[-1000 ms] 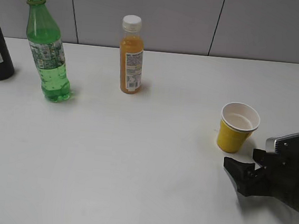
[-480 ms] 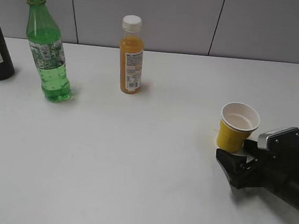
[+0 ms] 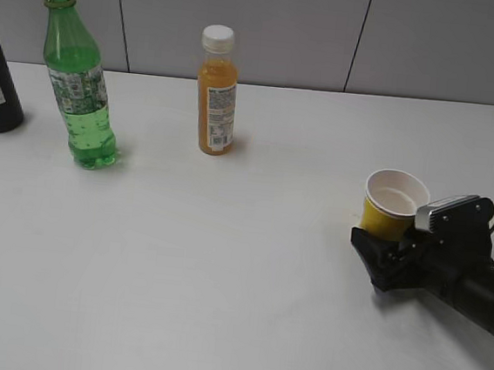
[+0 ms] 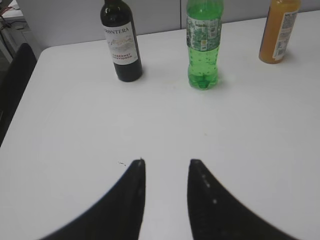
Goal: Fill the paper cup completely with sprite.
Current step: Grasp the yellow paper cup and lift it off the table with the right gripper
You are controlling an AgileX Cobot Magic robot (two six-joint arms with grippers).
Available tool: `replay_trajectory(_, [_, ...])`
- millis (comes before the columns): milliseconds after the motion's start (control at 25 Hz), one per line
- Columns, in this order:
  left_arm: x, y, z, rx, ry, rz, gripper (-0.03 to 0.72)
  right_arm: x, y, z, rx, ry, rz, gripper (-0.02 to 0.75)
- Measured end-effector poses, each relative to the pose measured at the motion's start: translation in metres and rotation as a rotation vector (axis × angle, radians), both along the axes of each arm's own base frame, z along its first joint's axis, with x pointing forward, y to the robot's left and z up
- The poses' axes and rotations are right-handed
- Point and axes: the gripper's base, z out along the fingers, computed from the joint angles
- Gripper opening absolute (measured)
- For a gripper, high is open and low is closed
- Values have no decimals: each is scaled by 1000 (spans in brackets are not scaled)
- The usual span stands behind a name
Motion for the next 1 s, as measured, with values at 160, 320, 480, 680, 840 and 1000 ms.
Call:
replay_trajectory(160, [0, 0, 0, 0, 0, 0, 237, 7, 1, 0, -5, -11, 5, 627])
replay_trajectory(320, [0, 0, 0, 0, 0, 0, 237, 15, 2, -2, -5, -26, 17, 627])
replay_trajectory(480, [0, 0, 0, 0, 0, 0, 237, 20, 6, -6, 2, -38, 44, 625])
replay_trajectory(680, [0, 0, 0, 0, 0, 0, 237, 22, 10, -8, 7, -46, 57, 619])
replay_trajectory(840, [0, 0, 0, 0, 0, 0, 237, 24, 11, -8, 7, -53, 61, 610])
replay_trajectory(1000, [0, 0, 0, 0, 0, 0, 237, 25, 11, -8, 7, -54, 61, 580])
